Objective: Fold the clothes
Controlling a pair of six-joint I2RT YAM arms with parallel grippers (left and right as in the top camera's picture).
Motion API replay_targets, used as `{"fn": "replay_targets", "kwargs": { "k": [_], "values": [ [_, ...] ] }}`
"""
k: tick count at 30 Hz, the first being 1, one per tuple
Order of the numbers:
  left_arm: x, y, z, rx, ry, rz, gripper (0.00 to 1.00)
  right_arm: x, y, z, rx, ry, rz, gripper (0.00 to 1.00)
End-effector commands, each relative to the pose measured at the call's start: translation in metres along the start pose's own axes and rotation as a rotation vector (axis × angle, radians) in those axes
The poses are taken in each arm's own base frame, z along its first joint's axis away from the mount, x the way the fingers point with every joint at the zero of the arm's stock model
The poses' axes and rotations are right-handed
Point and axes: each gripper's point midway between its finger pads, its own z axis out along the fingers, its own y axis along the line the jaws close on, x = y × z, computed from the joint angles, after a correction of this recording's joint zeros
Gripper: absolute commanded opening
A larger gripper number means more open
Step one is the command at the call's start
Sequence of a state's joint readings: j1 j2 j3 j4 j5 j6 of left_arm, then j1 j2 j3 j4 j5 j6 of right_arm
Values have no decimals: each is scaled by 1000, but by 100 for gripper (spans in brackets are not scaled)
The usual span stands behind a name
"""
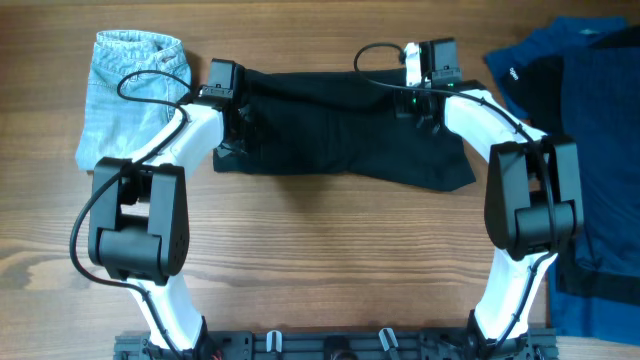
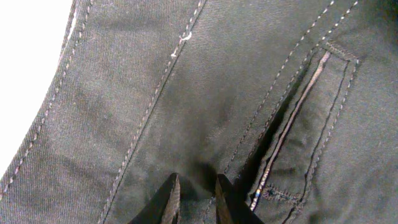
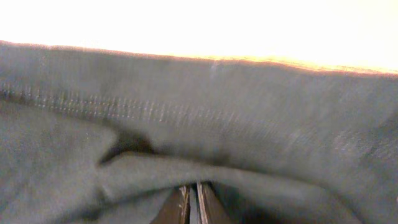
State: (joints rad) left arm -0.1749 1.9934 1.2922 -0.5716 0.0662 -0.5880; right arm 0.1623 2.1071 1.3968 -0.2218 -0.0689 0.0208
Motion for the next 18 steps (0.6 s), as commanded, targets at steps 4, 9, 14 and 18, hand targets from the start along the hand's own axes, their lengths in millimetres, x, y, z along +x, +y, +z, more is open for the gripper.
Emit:
{"fn": "replay_targets", "kwargs": {
  "k": [4, 9, 14, 18],
  "values": [
    [20, 14, 21, -49, 78, 1, 19, -61, -22, 0, 123, -260, 30, 24],
    [19, 13, 21, -43, 72, 13, 15, -121, -20, -66, 147, -425, 12, 40],
    [-2, -7, -1, 9, 7, 97, 11, -107, -16, -135, 150, -325, 13, 38],
    [-28, -43, -52, 81, -85, 172, 12, -56, -15, -156, 153, -118, 58, 4]
  ]
}}
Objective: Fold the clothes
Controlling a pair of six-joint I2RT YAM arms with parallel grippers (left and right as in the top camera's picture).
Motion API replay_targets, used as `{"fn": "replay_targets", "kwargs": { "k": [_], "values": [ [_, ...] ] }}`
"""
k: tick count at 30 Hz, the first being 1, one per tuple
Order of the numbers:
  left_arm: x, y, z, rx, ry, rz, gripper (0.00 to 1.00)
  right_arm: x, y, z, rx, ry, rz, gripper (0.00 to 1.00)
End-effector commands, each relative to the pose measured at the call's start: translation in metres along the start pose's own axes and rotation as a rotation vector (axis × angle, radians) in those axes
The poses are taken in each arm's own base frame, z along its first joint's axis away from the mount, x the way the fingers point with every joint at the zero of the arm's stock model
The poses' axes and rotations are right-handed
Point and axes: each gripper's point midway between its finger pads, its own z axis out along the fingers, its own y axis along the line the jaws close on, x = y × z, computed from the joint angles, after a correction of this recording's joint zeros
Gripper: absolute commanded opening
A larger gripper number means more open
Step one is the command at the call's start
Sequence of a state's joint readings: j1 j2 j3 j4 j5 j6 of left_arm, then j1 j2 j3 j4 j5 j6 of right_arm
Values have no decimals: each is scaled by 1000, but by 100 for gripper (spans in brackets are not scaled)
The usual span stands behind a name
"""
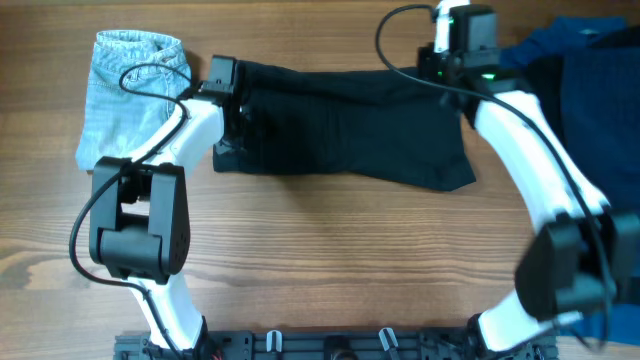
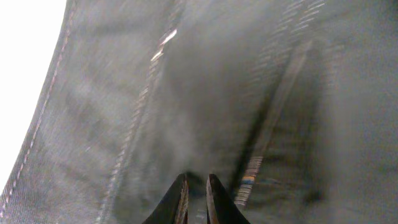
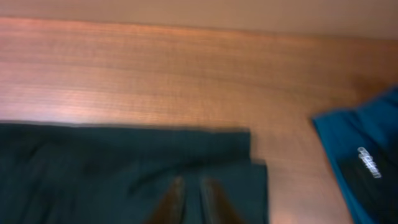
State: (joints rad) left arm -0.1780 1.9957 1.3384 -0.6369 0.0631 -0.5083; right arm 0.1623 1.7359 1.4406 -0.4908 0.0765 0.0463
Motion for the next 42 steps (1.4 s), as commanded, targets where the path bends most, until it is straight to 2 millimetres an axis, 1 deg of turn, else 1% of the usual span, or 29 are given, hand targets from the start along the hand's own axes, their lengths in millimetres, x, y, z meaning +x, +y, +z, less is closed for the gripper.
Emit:
{"fn": "replay_targets", "kwargs": {
  "k": [1, 3, 4, 6, 8, 10, 13, 16, 20, 23, 25, 26, 27, 28, 30, 31, 34, 38, 40, 42],
  "values": [
    [-43, -57, -69, 135, -167, 109, 12, 27, -4, -5, 21, 114, 34, 4],
    [-52, -73, -81, 170, -210, 127, 6, 43, -4, 1, 26, 177, 35, 4],
    [-54, -81, -83, 186, -229, 137, 4, 50, -4, 6, 29, 202, 46, 4],
    [-55, -92, -82, 207, -247, 154, 4, 61, -2, 16, 21, 239, 45, 4],
    [-51, -100, -78, 215, -245, 170, 4, 71, -2, 29, 24, 271, 44, 4],
    [-44, -106, -68, 213, -227, 187, 4, 81, -1, 45, 27, 297, 41, 4],
    [-37, -107, -51, 197, -197, 196, 4, 93, -3, 65, 32, 326, 44, 4],
    [-38, -107, -33, 191, -188, 196, 4, 103, -6, 84, 38, 336, 50, 4],
    [-47, -114, -11, 210, -216, 197, 4, 104, -7, 110, 38, 302, 51, 4],
    [-51, -117, 8, 220, -229, 198, 4, 106, -6, 124, 37, 286, 52, 5],
    [-58, -122, 16, 237, -258, 199, 4, 101, -6, 132, 39, 250, 55, 4],
    [-63, -123, 16, 240, -284, 197, 4, 95, -7, 135, 38, 225, 57, 4],
    [-79, -123, 13, 225, -356, 186, 4, 88, -9, 140, 39, 187, 64, 4],
    [-87, -123, 10, 217, -395, 179, 4, 84, -11, 142, 40, 170, 70, 4],
    [-100, -125, 3, 212, -463, 168, 4, 80, -18, 149, 49, 143, 90, 4],
    [-103, -126, 2, 214, -478, 165, 4, 79, -22, 150, 53, 134, 101, 4],
    [-105, -125, 5, 214, -484, 163, 4, 85, -35, 162, 70, 130, 139, 4],
    [-100, -119, 23, 193, -458, 162, 4, 91, -47, 176, 84, 121, 149, 4],
    [-101, -112, 32, 178, -445, 155, 4, 88, -51, 179, 88, 98, 155, 4],
    [-103, -101, 41, 160, -434, 142, 4, 78, -53, 179, 88, 58, 147, 5]
  ]
}}
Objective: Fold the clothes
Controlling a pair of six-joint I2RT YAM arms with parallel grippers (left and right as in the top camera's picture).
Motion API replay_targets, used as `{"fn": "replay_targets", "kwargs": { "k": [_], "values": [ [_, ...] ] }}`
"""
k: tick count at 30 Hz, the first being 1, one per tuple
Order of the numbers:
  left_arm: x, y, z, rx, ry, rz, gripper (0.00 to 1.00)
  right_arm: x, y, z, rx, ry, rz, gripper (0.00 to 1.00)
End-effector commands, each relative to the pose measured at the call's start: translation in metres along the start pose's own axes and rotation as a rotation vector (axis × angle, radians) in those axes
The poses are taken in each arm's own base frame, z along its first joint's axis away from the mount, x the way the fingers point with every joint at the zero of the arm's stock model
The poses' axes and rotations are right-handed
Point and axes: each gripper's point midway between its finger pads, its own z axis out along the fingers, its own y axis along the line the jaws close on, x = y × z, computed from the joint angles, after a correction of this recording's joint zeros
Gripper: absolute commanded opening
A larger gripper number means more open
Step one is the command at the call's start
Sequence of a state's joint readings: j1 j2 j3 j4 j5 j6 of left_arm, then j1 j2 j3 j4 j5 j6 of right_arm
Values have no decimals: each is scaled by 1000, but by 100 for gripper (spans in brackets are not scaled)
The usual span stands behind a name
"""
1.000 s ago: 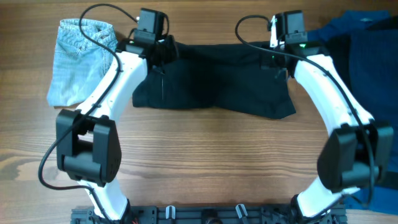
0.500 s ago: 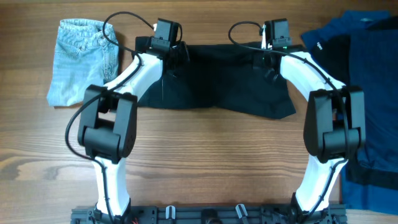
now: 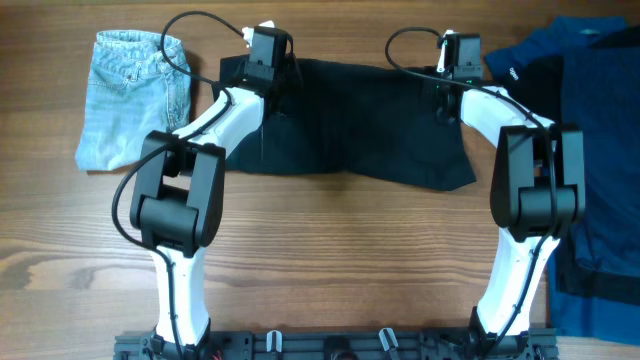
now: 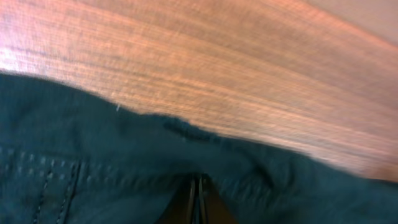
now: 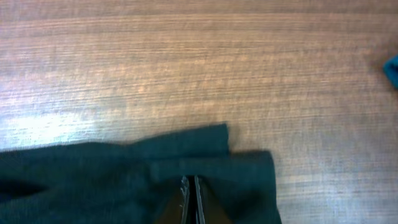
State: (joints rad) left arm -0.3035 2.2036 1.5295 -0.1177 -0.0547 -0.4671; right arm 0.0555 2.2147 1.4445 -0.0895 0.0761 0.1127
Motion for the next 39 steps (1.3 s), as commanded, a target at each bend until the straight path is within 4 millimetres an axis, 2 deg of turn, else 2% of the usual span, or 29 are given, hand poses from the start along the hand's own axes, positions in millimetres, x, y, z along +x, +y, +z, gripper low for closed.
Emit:
{"fn": "replay_targets", "kwargs": {
  "k": [1, 4, 6, 9, 12, 14, 17, 19, 21, 24, 27, 29, 32, 34, 36, 37, 38, 39],
  "values": [
    [10, 36, 22, -73, 25, -6, 4, -5, -2, 7, 4, -37, -7, 5],
    [-3, 54, 23, -91, 1, -34, 4, -21, 1, 1, -8, -80, -70, 7],
    [-18, 61, 16, -95, -25, -44, 4, -32, 1, -9, -8, -102, -104, 9],
    [-50, 62, -8, -80, -84, -15, 4, -51, 9, -42, -54, -123, -112, 13],
    [-71, 55, -34, -68, -122, -1, 4, -51, 22, -67, -135, -88, -116, 18],
    [-76, 51, -48, -66, -121, 0, 4, -40, 24, -72, -153, -37, -116, 18],
    [-63, 53, -51, -87, -68, 5, 6, -17, 22, -65, -151, 42, -107, 19],
    [-48, 61, -47, -114, -12, 6, 6, -4, 21, -57, -148, 79, -108, 18],
    [-29, 71, -39, -145, 52, 7, 6, 11, 20, -45, -146, 116, -109, 18],
    [-11, 80, -26, -170, 103, 8, 7, 33, 19, -25, -139, 166, -108, 22],
    [5, 90, -15, -192, 145, 5, 7, 45, 18, -8, -138, 177, -110, 26],
    [12, 95, -11, -206, 164, 7, 8, 47, 15, -3, -120, 176, -110, 27],
    [16, 99, -11, -224, 177, 9, 4, 34, 14, -7, -107, 146, -112, 28],
    [9, 96, -14, -216, 157, 23, 4, 14, 15, -20, -109, 106, -111, 31],
    [-3, 90, -24, -203, 131, 34, 4, -12, 16, -42, -113, 57, -110, 36],
    [-10, 86, -32, -197, 117, 33, 6, -24, 17, -55, -117, 36, -109, 39],
    [-17, 82, -41, -191, 104, 33, 10, -34, 18, -70, -124, 19, -107, 46],
    [-23, 79, -51, -186, 94, 31, 11, -42, 20, -85, -134, 6, -106, 48]
  ]
}}
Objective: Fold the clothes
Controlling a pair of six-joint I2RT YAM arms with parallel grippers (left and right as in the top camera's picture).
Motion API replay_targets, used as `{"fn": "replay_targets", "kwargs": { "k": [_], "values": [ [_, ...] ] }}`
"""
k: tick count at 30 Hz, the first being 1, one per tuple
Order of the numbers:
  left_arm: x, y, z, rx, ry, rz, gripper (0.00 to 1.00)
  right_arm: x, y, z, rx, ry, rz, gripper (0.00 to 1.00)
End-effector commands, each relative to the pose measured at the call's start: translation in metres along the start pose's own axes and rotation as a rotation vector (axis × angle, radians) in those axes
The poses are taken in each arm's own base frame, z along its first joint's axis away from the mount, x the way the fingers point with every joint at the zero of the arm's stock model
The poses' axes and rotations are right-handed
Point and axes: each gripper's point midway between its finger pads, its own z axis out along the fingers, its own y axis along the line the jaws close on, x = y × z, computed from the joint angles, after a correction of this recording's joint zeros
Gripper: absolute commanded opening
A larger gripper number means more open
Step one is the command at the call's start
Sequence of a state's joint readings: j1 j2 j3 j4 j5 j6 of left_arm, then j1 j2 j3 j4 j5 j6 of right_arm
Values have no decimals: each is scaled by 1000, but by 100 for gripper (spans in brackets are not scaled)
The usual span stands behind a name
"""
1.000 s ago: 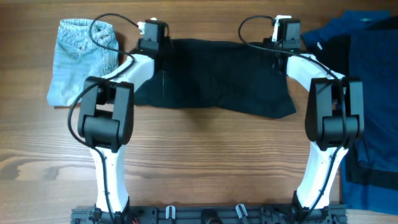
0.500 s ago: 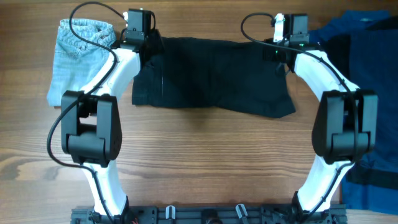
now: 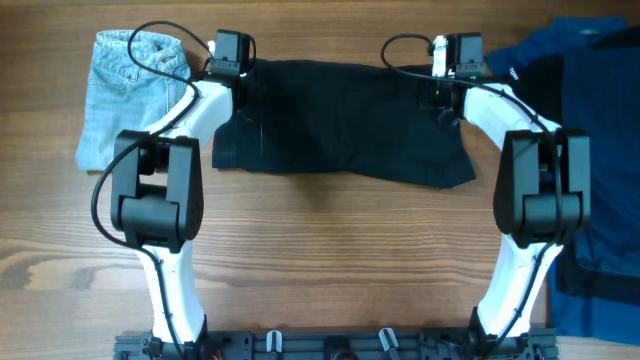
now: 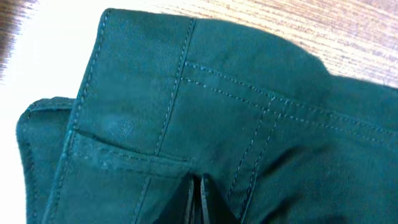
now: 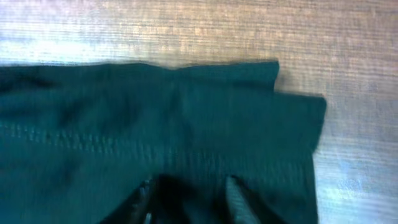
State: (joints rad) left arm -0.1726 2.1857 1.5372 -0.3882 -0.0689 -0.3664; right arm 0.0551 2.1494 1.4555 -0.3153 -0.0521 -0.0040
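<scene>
A pair of black shorts (image 3: 340, 120) lies spread flat at the far middle of the table. My left gripper (image 3: 238, 85) is at their top left corner. In the left wrist view the left gripper (image 4: 199, 194) is shut, its tips pinching the stitched waistband fabric (image 4: 186, 106). At the top right corner sits my right gripper (image 3: 443, 95). The right wrist view shows this gripper (image 5: 186, 196) open, fingers (image 5: 235, 194) spread over the hem (image 5: 186, 93), nothing held.
Folded light-blue denim shorts (image 3: 130, 95) lie at the far left, next to the left arm. A heap of dark blue clothes (image 3: 590, 150) fills the right edge. Bare wooden table (image 3: 330, 250) stretches in front of the black shorts.
My left gripper has moved left along the far edge to the shorts' top left corner, still shut on fabric. My right gripper, then shut on the top right corner, is now open.
Both grippers were first down on the black shorts, left near the left side, right shut at the far edge. Then the right one was lifted beyond the top right corner. Later both were shut on the far edge. Now the left is at the corner and the right is open.
</scene>
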Motion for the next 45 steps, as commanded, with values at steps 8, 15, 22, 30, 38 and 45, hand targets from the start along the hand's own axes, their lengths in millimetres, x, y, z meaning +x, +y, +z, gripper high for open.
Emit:
{"fn": "replay_targets", "kwargs": {
  "k": [8, 15, 22, 30, 38, 45],
  "values": [
    [-17, 6, -111, -18, -16, -37, 12, -35, 76, -185, -384, -78, -17, 17],
    [33, 50, -101, -154, 205, -152, 30, 35, 143, -169, -548, 176, -16, 4],
    [56, 56, -79, -88, 323, -225, 36, 66, 158, -124, -437, 302, 65, 4],
    [92, 63, -57, -108, 425, -232, 40, 117, 174, -75, -448, 507, 124, 4],
    [109, 69, -47, -118, 445, -232, 40, 133, 164, -56, -372, 546, 121, 4],
    [110, 81, -49, -148, 437, -237, 41, 115, 175, -75, -446, 536, 79, 4]
  ]
}}
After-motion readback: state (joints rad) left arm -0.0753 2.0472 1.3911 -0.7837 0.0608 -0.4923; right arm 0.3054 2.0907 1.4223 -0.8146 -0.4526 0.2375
